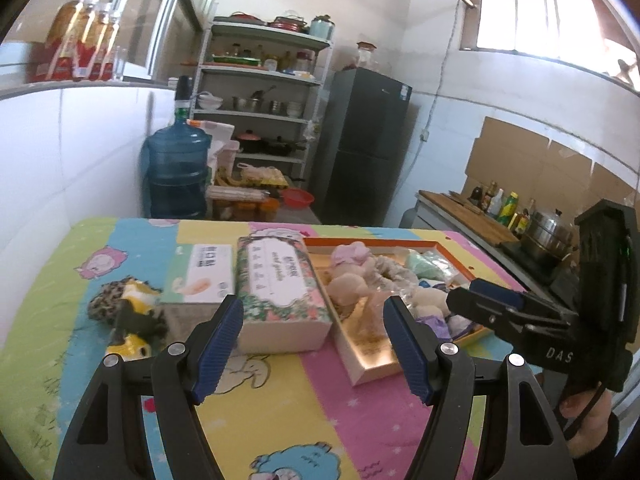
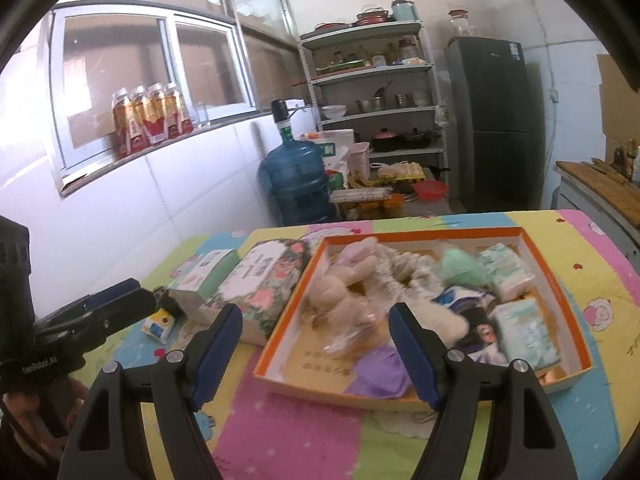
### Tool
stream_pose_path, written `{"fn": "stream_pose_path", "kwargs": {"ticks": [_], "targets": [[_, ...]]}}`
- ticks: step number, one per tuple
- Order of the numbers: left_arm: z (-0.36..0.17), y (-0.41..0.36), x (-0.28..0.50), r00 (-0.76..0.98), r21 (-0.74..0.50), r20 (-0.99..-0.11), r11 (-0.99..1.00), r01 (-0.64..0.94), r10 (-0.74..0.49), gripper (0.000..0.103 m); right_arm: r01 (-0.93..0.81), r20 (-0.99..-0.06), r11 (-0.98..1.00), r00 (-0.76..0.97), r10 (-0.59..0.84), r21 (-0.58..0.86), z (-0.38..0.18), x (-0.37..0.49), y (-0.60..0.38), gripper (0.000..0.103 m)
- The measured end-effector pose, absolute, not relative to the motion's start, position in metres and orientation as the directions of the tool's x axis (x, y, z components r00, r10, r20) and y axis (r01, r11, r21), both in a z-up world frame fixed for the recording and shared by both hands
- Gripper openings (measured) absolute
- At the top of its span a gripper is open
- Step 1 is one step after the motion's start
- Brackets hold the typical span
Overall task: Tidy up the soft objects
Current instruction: 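Withdraw both open tools from the box back toward the remaining items, then grasp the yellow snack bag with the left tool while the right tool grasps the leopard scrunchie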
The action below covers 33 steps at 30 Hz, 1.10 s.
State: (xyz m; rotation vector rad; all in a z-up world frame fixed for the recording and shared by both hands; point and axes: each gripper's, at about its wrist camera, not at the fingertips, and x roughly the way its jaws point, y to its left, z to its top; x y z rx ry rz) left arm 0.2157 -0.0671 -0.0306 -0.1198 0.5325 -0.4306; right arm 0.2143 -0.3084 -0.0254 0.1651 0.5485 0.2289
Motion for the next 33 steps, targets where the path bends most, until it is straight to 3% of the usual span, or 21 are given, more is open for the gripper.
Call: {"fn": "stream_pose_path", "kwargs": {"ticks": [16, 33], "targets": [[-0.051, 0.02, 0.204, 0.828, -0.199, -0.481, 0.955, 0.218, -0.289, 0.074, -0.289, -0.516, 0.936, 0.78, 0.353, 0.202, -0.034, 0.21, -0.228, 0.075], [-0.098, 0.044, 0.288, 0.716, -0.13, -0.659, 0.972, 0.196, -0.232, 0.074, -0.298, -0.541, 0.933, 0.76, 0.361, 0.204, -0.043, 0.22, -0.208, 0.075]]}}
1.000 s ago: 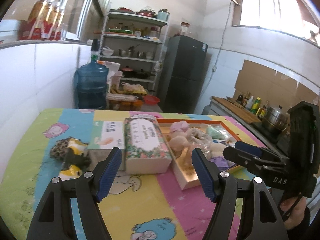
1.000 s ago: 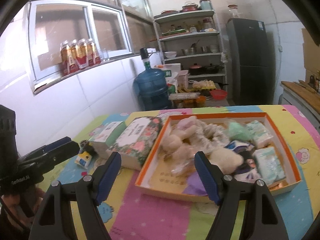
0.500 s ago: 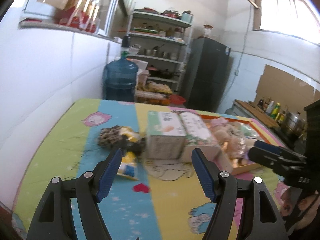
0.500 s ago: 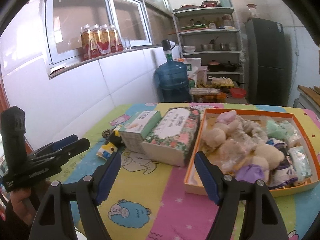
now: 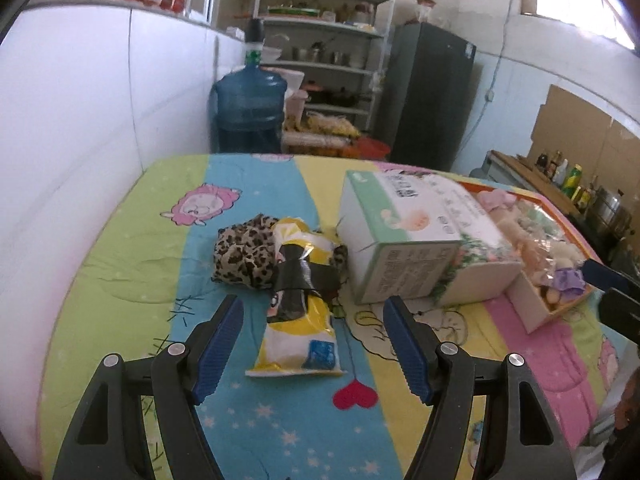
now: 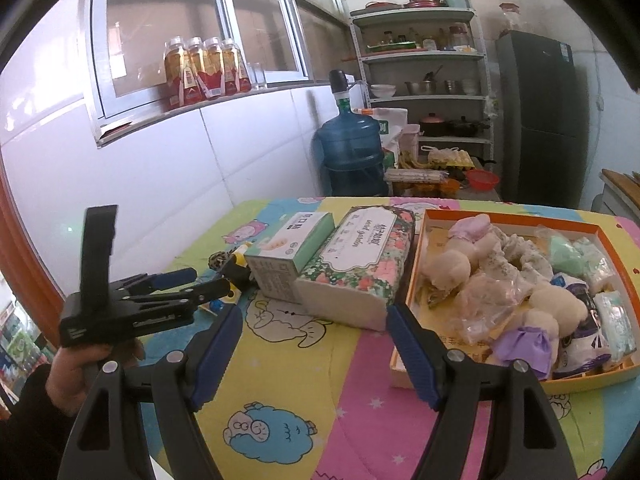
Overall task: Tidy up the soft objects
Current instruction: 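Grasp the yellow snack bag with the left tool while the right tool grasps the leopard scrunchie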
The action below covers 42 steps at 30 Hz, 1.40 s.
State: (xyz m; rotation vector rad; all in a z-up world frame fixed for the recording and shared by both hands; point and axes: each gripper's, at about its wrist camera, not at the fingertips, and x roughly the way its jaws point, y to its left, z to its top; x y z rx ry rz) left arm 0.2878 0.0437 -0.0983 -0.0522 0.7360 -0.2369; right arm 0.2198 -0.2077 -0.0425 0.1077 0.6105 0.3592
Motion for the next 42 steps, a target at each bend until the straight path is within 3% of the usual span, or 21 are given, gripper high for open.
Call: {"fn": "stream_pose_path", "kwargs": {"ticks": [4, 12, 14, 19, 36, 42], "targets": [[-0.107, 0.04, 0.299, 0.692, -0.125, -0.685, 0.972, 0.199, -0.23, 0.074, -0.291, -0.546, 0.933, 0.757, 0.359, 0.21, -0.045, 0.225, -0.211, 0.075], [-0.116, 0.033, 0.311, 0.667, -0.111, -0.714, 0.975, 0.194, -0.214, 0.059, -0.297, -0.552, 0.93, 0.748, 0.367, 0.217, -0.048, 0.231, -0.211, 0.076], [-0.117, 0.032, 0.313, 0.662, -0.109, -0.72, 0.975, 0.192, -0.21, 0.048, -0.298, -0.553, 0.93, 0.747, 0.368, 0.217, -0.049, 0.231, -0.211, 0.075], [-0.118, 0.033, 0.318, 0.655, -0.118, -0.726, 0.976, 0.183, -0.211, 0.041, -0.3, -0.557, 0.929, 0.744, 0.37, 0.218, -0.051, 0.233, -0.21, 0.076], [-0.101, 0.06, 0.286, 0.725, -0.196, -0.64, 0.967, 0.165, -0.254, 0.039, -0.388, -0.576, 0.892, 0.684, 0.447, 0.232, -0.053, 0.244, -0.172, 0.075], [-0.08, 0.089, 0.261, 0.804, -0.164, -0.573, 0.983, 0.081, -0.162, 0.039, -0.501, -0.583, 0.823, 0.596, 0.551, 0.265, -0.054, 0.26, -0.129, 0.075]]}}
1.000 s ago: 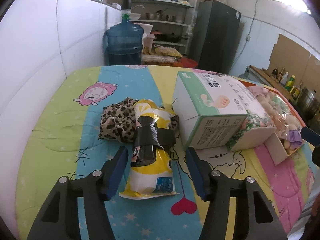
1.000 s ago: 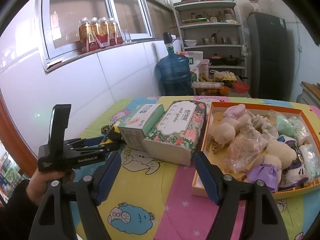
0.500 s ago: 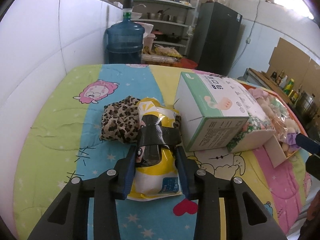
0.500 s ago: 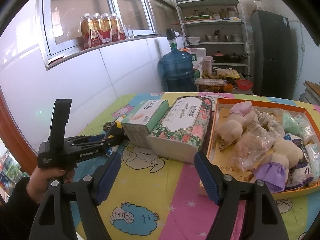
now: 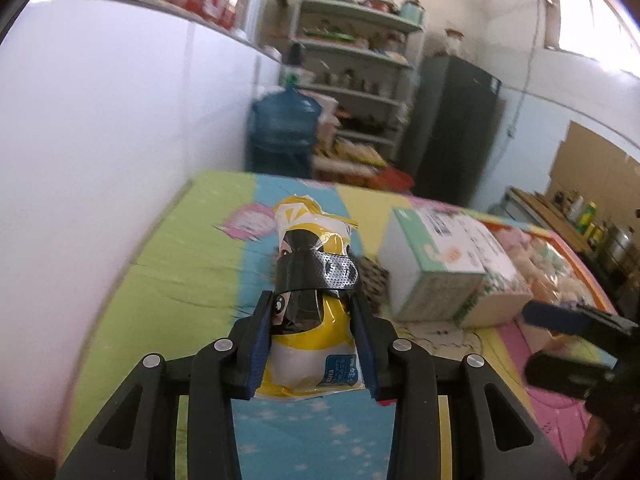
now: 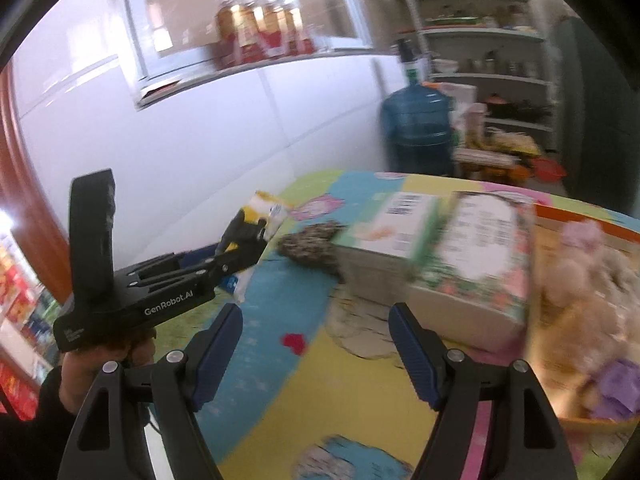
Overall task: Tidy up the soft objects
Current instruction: 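Grasp the yellow snack bag with the left tool while the right tool grasps the leopard scrunchie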
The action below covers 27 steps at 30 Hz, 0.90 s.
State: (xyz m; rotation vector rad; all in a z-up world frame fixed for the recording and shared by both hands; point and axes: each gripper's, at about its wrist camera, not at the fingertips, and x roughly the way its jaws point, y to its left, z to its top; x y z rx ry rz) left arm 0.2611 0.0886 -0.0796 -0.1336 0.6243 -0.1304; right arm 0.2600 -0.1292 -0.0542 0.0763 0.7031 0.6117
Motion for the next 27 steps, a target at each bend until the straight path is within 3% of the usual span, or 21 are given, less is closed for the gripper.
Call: {"fn": "stream_pose_path", "kwargs": {"ticks": [7, 18, 25, 27], "targets": [[-0.067, 0.125, 0.244, 0.854, -0.156, -0.514, 0.988, -0.004, -0.078, 0.039, -0.593, -0.611, 0.777, 0.541, 0.578, 0.21, -0.049, 0.281, -0.073, 0.075], [-0.079, 0.17, 0.243, 0.868, -0.232, -0.491, 0.971, -0.05, -0.073, 0.039, -0.654, -0.692, 0.752, 0.503, 0.518, 0.087, -0.058, 0.326, -0.007, 0.074], [-0.088, 0.178, 0.25, 0.864, -0.269, -0.491, 0.963, -0.027, -0.113, 0.039, -0.589, -0.765, 0.807, 0.539, 0.351, -0.045, -0.085, 0.356, 0.017, 0.053], [-0.089, 0.177, 0.253, 0.862, -0.275, -0.492, 0.961, -0.018, -0.125, 0.039, -0.576, -0.768, 0.81, 0.567, 0.298, -0.11, -0.089, 0.359, 0.024, 0.051]]}}
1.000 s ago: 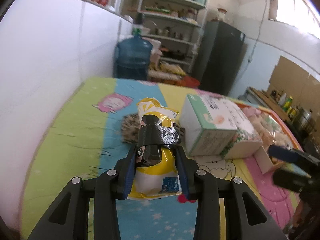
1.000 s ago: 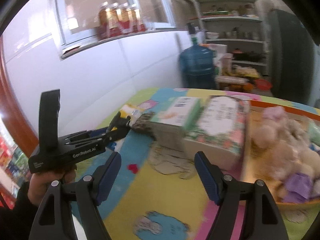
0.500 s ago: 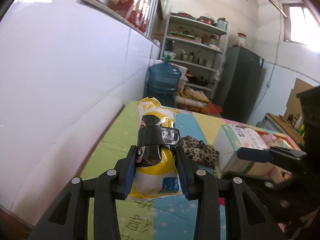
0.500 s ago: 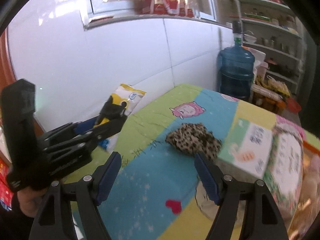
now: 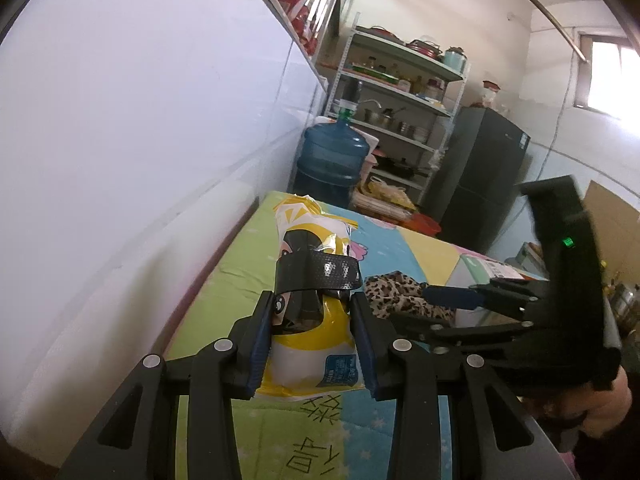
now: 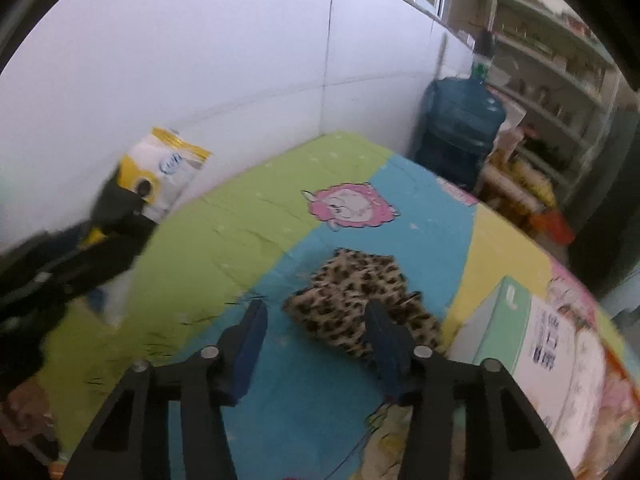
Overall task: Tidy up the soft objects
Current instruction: 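Grasp the yellow snack bag with the left tool while the right tool grasps the leopard scrunchie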
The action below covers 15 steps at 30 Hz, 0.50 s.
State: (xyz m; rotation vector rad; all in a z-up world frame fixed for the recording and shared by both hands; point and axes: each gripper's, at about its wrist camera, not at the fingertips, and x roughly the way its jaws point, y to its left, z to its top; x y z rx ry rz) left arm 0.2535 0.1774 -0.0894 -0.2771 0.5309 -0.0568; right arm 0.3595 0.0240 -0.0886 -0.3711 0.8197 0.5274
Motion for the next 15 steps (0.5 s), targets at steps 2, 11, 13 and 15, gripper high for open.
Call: {"fn": "stream_pose_path", "kwargs": {"ticks": [2, 11, 13, 15], "targets": [[-0.092, 0.178, 0.256, 0.858, -0.285, -0.494, 0.959, -0.01, -0.138, 0.039, -0.568, -0.766, 0.812, 0.579, 0.279, -0.134, -0.09, 0.362, 0.026, 0.042], [-0.096, 0.189, 0.257, 0.859, -0.334, -0.483, 0.943, -0.002, -0.17, 0.039, -0.599, -0.791, 0.797, 0.523, 0.317, -0.077, -0.1, 0.369, 0.028, 0.007], [-0.097, 0.189, 0.257, 0.86, -0.335, -0.481, 0.942, -0.001, -0.171, 0.039, -0.599, -0.784, 0.799, 0.524, 0.333, -0.061, -0.098, 0.368, 0.025, 0.006], [-0.098, 0.19, 0.256, 0.859, -0.333, -0.482, 0.943, 0.001, -0.172, 0.039, -0.602, -0.776, 0.797, 0.526, 0.348, -0.05, -0.094, 0.366, 0.022, 0.005]]}}
